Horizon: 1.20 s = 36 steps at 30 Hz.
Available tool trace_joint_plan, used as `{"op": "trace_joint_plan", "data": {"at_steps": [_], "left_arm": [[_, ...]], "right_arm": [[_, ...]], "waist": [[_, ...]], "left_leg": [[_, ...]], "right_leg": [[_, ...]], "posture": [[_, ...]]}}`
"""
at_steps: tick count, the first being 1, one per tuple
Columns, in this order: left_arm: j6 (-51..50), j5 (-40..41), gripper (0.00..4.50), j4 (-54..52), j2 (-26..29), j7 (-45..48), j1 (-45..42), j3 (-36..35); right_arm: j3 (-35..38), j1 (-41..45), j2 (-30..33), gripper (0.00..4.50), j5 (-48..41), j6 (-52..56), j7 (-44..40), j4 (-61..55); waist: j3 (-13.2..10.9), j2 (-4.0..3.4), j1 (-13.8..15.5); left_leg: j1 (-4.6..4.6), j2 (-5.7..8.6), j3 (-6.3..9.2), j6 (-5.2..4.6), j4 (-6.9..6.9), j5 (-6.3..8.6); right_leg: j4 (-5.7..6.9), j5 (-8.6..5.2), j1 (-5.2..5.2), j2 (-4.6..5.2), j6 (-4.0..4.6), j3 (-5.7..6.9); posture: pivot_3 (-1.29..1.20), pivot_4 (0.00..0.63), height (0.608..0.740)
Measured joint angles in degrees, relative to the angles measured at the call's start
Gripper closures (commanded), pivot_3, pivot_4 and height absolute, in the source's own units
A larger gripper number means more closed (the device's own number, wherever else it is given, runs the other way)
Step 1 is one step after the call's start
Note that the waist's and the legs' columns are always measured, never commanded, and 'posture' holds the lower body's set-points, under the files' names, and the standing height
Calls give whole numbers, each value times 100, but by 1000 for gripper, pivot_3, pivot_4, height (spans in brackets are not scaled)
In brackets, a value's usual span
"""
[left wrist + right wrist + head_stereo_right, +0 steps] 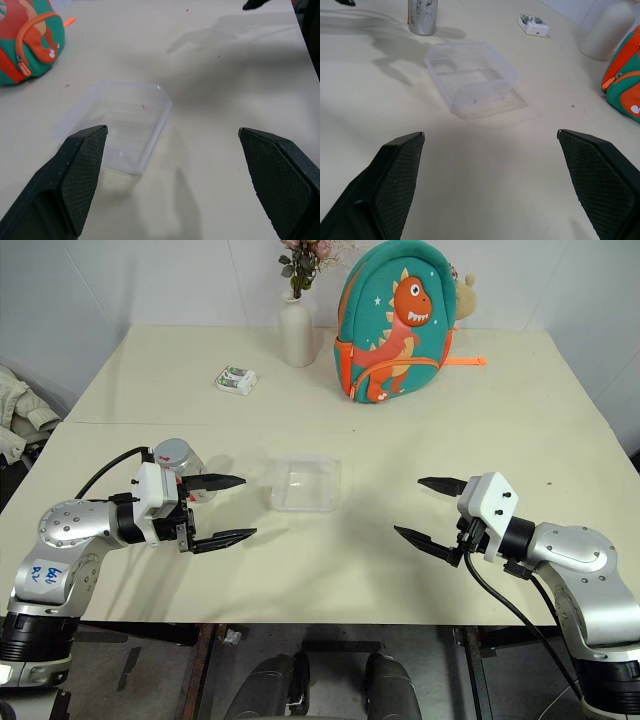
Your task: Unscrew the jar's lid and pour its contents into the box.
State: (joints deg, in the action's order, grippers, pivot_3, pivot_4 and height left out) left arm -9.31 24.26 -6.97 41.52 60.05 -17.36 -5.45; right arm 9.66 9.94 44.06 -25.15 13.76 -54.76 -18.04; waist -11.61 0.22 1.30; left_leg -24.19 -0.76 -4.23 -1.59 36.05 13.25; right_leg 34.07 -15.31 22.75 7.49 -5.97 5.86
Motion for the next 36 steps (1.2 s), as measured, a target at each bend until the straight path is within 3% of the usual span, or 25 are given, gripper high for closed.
{"op": "trace_joint_plan", "data": {"at_steps": [5,11,16,19,27,36], "left_arm": [[59,-66,29,-247,26,-144,339,-112],[6,-83,29,-679,-10,-640,1246,-783],[82,14,29,-1195,-720,-1496,2106,-1572],[67,-169,29,-1438,-1255,-2229,2517,-1665],[213,-910,29,-1067,-2226,-3821,2315,-1548],[185,-1243,29,-603,-2259,-4422,1785,-1449]], "right_arm": [[-302,483,-26,0,134,-107,-168,329],[-609,949,-269,0,121,-113,-312,570],[-806,1442,-638,0,103,-114,-367,821],[-915,1821,-854,0,57,-36,-357,937],[-993,2319,-1122,0,-83,211,-339,900],[-1029,2116,-1243,0,-84,272,-159,651]], "waist": [[0,0,-11],[0,0,-33],[1,0,-83],[1,1,-118],[6,10,-103],[7,11,-119]], "left_leg": [[1,-6,-6,3,-2,4],[-2,-12,-14,-3,-3,8],[1,-13,-22,6,1,19],[0,-13,-24,6,4,19],[-3,-15,-28,6,2,20],[-4,-15,-45,6,3,21]], "right_leg": [[-4,2,4,1,6,-4],[-8,1,14,0,9,-13],[-3,2,14,3,7,-23],[2,4,15,3,6,-24],[-6,10,18,4,9,-24],[3,11,30,2,7,-33]], "posture": [[0,150,740],[0,150,740],[0,150,740],[0,150,740],[0,150,740],[0,150,740]]}}
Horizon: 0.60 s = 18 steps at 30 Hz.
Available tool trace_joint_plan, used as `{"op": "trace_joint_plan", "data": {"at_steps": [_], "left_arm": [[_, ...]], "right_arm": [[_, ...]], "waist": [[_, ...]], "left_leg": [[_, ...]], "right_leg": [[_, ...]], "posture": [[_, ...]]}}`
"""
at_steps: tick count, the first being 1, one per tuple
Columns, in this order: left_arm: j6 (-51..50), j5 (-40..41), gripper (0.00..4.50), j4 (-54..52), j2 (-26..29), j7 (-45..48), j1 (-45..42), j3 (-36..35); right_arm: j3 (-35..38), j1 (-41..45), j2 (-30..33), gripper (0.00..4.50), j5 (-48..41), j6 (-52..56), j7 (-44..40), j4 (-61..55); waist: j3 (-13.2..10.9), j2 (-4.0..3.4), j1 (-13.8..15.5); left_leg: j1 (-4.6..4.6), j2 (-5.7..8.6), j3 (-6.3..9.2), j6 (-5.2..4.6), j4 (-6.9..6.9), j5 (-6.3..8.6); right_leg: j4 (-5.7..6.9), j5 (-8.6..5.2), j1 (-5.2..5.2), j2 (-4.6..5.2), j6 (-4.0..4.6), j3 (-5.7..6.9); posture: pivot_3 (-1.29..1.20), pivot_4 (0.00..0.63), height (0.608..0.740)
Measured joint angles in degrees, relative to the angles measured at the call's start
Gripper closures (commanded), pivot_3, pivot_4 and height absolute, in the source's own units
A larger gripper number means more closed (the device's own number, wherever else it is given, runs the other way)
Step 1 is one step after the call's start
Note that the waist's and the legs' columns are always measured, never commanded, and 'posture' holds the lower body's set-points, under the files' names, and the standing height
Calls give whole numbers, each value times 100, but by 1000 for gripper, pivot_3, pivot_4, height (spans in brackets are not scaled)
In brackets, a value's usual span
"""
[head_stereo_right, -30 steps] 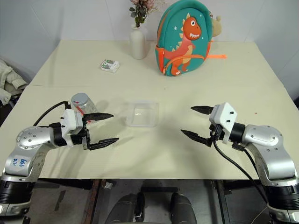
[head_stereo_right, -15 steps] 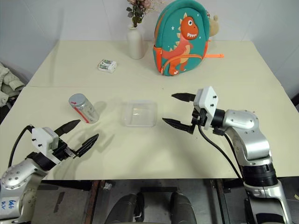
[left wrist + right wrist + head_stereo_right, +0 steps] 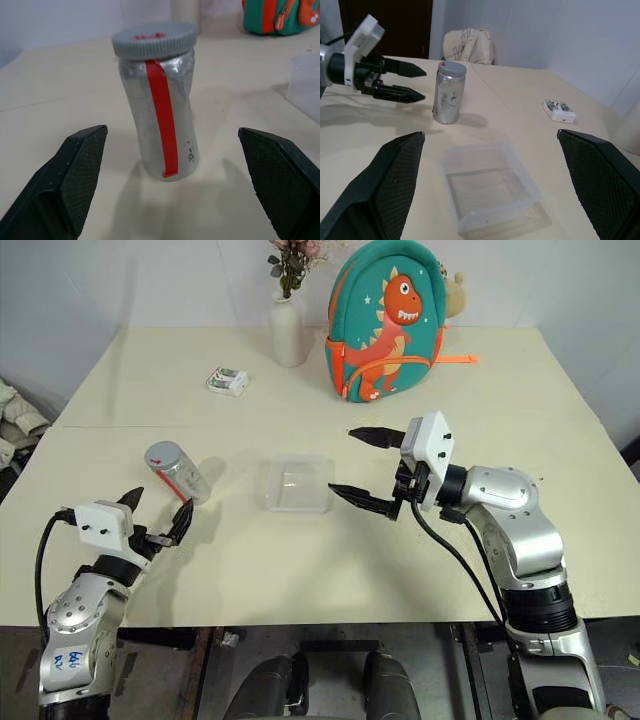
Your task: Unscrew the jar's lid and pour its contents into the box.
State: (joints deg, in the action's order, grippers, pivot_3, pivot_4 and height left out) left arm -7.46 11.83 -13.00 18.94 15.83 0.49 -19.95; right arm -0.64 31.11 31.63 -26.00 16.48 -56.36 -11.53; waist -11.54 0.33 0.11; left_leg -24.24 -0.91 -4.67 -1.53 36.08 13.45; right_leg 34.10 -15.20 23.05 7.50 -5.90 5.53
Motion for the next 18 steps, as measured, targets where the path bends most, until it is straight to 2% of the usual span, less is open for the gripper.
{"op": "trace_joint_plan", "data": {"at_steps": [9,17,18], "left_arm": [[458,-295,29,1409,247,-30,-1180,144],[925,-452,29,2324,247,-6,-1800,408],[974,-468,208,2384,248,-6,-1834,426]], "right_arm": [[-7,-339,-77,0,-16,15,179,-202],[-4,-349,-107,0,-15,12,344,-247],[-5,-349,-110,0,-14,12,362,-248]], "waist": [[1,3,7],[3,10,-17],[2,11,-15]], "left_leg": [[-2,1,-54,-6,2,-2],[0,-1,-72,-11,2,-2],[0,-1,-73,-11,2,-2]], "right_leg": [[34,4,41,-1,-7,-46],[41,9,54,-4,-15,-69],[41,9,54,-3,-15,-70]], "posture": [[0,150,740],[0,150,740],[0,150,740]]}}
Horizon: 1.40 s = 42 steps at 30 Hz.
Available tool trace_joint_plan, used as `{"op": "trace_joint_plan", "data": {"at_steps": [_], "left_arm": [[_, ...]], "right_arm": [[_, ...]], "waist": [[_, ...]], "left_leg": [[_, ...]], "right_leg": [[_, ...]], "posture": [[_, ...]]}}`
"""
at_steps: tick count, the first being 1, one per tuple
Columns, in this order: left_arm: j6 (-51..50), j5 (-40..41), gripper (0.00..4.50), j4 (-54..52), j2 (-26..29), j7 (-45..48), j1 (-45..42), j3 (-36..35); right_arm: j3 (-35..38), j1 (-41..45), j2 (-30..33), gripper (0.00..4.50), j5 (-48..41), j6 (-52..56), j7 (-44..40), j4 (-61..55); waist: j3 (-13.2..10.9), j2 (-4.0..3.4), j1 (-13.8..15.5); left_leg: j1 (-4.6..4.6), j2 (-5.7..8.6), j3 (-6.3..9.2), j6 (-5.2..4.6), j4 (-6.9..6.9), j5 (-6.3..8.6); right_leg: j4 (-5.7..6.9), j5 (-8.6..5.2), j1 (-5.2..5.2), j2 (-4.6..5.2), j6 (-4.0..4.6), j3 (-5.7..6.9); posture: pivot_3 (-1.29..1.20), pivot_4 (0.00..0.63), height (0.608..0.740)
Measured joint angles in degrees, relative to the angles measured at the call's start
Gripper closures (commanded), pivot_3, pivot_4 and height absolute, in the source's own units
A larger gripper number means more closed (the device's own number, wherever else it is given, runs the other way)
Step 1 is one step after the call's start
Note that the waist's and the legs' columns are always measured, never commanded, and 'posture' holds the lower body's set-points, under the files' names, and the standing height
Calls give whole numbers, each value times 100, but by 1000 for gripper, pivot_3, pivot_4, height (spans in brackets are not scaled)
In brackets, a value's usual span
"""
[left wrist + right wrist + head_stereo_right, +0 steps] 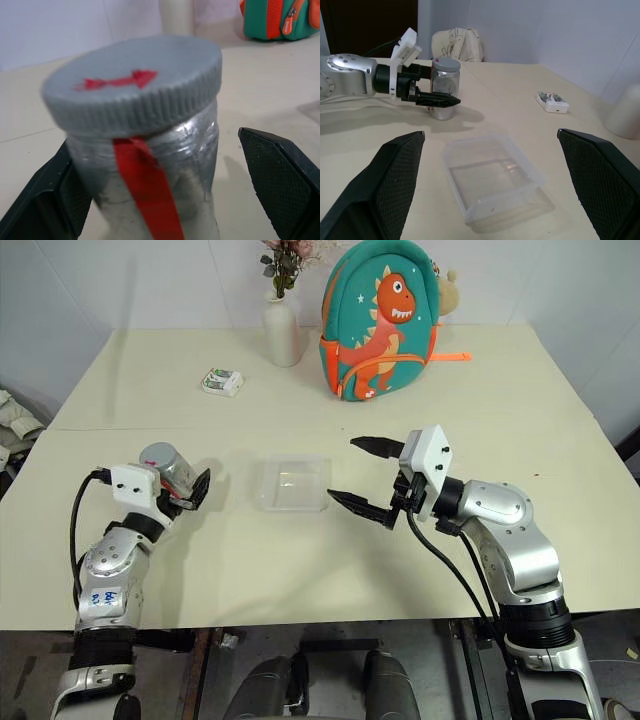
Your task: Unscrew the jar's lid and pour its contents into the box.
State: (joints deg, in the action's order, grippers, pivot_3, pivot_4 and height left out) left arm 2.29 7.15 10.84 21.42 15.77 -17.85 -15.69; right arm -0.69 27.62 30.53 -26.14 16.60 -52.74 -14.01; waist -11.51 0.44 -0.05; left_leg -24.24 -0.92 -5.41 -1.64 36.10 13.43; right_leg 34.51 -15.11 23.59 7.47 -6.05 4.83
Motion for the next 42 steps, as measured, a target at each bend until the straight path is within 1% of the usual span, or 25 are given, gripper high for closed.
{"op": "trace_joint_plan", "data": {"at_steps": [2,8,13,17,21,23,27,30,37,42], "left_arm": [[27,-21,633,84,36,-25,-86,-2],[-159,23,2428,3,181,-72,-82,-53],[-292,156,2446,-157,175,-13,7,-53],[-410,294,2446,-369,178,320,-36,129],[-859,396,2446,-530,278,621,-541,387],[-974,500,2446,-666,379,975,-777,566],[-1224,952,2446,-933,464,2112,-1277,1129],[-1448,1064,2446,-972,474,2566,-1573,1410],[-1657,1085,2446,-955,304,2797,-1868,1562],[-1788,1114,2446,-939,146,2820,-1897,1615]], "right_arm": [[-2,0,-14,0,0,0,21,-13],[-3,0,-17,0,0,4,110,-61],[-3,0,-17,0,-1,35,128,-67],[-2,1,-16,0,-11,116,165,-138],[-2,132,-66,0,-118,326,297,-181],[-4,272,-137,0,-208,501,406,-212],[-197,855,-403,0,-289,1174,867,-419],[-468,1340,-650,0,-270,1691,1243,-460],[-779,2047,-1298,0,-126,2828,2244,-349],[-849,2096,-1465,0,60,2999,2527,-163]], "waist": [[0,0,3],[0,1,-3],[0,1,-1],[0,1,2],[-2,4,14],[-2,4,8],[-2,4,-38],[-2,4,-50],[-2,4,-42],[-2,4,-30]], "left_leg": [[0,0,0,0,1,0],[1,0,-2,1,-1,1],[1,0,-3,1,-1,1],[0,0,-3,2,-1,1],[-2,0,-3,2,2,1],[-2,1,-7,2,0,1],[-1,-4,-18,0,-3,-2],[0,-8,-19,-21,-2,-17],[-3,-4,-22,-28,0,-18],[-7,-2,-24,-35,-1,-17]], "right_leg": [[0,0,0,1,0,0],[-1,0,1,2,0,-5],[0,0,3,2,0,-7],[-1,0,3,3,0,-7],[0,3,2,2,1,-7],[-2,3,3,2,0,-8],[2,3,13,-7,1,-22],[11,1,15,-12,4,-23],[13,1,18,-7,4,-28],[23,2,18,-11,2,-27]], "posture": [[0,150,740],[0,150,740],[0,150,740],[0,150,740],[0,150,740],[0,150,740],[0,150,740],[0,150,740],[0,150,740],[0,150,740]]}}
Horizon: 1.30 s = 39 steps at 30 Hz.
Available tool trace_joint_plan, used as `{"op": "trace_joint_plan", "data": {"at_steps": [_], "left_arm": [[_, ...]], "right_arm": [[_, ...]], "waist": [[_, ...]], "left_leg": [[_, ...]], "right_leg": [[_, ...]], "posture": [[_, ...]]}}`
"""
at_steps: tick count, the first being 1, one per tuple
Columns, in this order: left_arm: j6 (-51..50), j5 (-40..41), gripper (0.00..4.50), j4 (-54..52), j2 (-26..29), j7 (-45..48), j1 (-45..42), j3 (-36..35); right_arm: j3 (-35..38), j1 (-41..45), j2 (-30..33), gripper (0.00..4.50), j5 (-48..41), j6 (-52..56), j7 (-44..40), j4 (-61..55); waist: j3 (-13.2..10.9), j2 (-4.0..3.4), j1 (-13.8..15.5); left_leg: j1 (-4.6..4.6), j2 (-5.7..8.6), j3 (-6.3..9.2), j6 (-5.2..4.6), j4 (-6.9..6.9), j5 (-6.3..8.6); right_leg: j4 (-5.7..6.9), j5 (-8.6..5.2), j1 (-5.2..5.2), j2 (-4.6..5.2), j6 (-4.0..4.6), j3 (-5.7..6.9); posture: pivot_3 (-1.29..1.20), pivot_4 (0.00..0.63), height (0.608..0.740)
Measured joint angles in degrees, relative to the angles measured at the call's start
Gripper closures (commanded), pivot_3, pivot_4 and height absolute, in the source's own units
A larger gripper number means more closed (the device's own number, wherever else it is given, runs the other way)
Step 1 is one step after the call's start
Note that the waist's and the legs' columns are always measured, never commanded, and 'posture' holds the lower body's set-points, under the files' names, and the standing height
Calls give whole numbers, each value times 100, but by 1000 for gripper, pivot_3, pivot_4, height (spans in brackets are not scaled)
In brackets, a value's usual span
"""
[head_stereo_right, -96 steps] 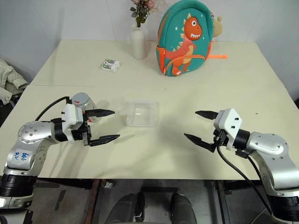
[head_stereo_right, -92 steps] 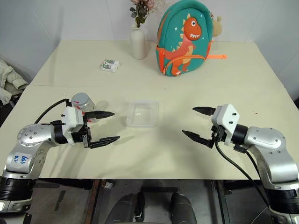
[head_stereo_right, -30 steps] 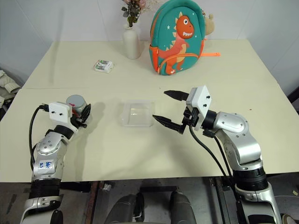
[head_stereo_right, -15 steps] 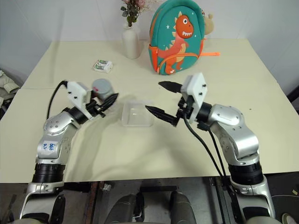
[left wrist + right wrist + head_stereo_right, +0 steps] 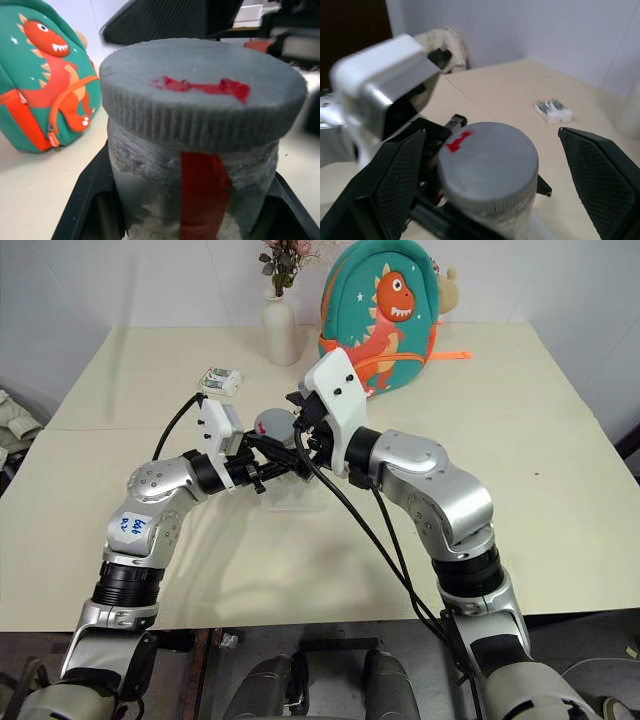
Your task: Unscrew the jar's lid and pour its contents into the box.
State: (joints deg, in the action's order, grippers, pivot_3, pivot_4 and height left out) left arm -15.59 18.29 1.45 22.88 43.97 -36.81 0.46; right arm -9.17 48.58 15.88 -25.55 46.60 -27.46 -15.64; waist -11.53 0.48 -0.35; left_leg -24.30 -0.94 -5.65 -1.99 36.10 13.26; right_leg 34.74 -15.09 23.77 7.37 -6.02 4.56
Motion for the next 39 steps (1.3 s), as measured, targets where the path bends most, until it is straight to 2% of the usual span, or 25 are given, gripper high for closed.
{"op": "trace_joint_plan", "data": {"at_steps": [9,12,16,24,26,33,39], "left_arm": [[-144,37,2446,-22,-100,-19,0,1],[-189,38,2446,-38,-135,-36,0,-3],[-225,44,2446,-38,-142,-54,0,-26],[-241,55,2446,-89,-148,7,1,-34],[-251,57,2446,-92,-145,136,1,18],[-311,332,2446,-101,-143,947,1,240],[-350,515,2446,-93,-151,1340,-26,275]], "right_arm": [[-27,-2,-102,0,170,-12,53,78],[-30,-4,-153,642,193,-38,48,140],[-94,-8,-185,1880,200,-99,-60,146],[44,-20,-142,1879,95,-135,-340,186],[88,-19,53,1879,-21,-152,-683,238],[131,276,845,1879,-355,-406,-2653,815],[-15,730,967,1879,-346,-913,-3996,1787]], "waist": [[0,0,-10],[0,0,-12],[0,0,-15],[0,0,-12],[0,0,-6],[0,0,-11],[0,0,-49]], "left_leg": [[0,-1,-2,-3,1,0],[0,-1,-2,-3,1,0],[0,-3,-2,-3,0,0],[0,-2,-2,-3,0,0],[0,-1,-3,-4,0,1],[1,-3,-5,-6,1,2],[1,-12,-5,-3,6,1]], "right_leg": [[2,0,0,-27,-1,-2],[0,0,1,-27,-1,-4],[2,0,1,-27,-1,-4],[-1,0,1,-26,-1,-4],[-5,0,1,-27,-1,-4],[-19,0,1,-33,-1,-6],[-13,0,2,-48,0,-8]], "posture": [[0,150,740],[0,150,740],[0,150,740],[0,150,740],[0,150,740],[0,150,740],[0,150,740]]}}
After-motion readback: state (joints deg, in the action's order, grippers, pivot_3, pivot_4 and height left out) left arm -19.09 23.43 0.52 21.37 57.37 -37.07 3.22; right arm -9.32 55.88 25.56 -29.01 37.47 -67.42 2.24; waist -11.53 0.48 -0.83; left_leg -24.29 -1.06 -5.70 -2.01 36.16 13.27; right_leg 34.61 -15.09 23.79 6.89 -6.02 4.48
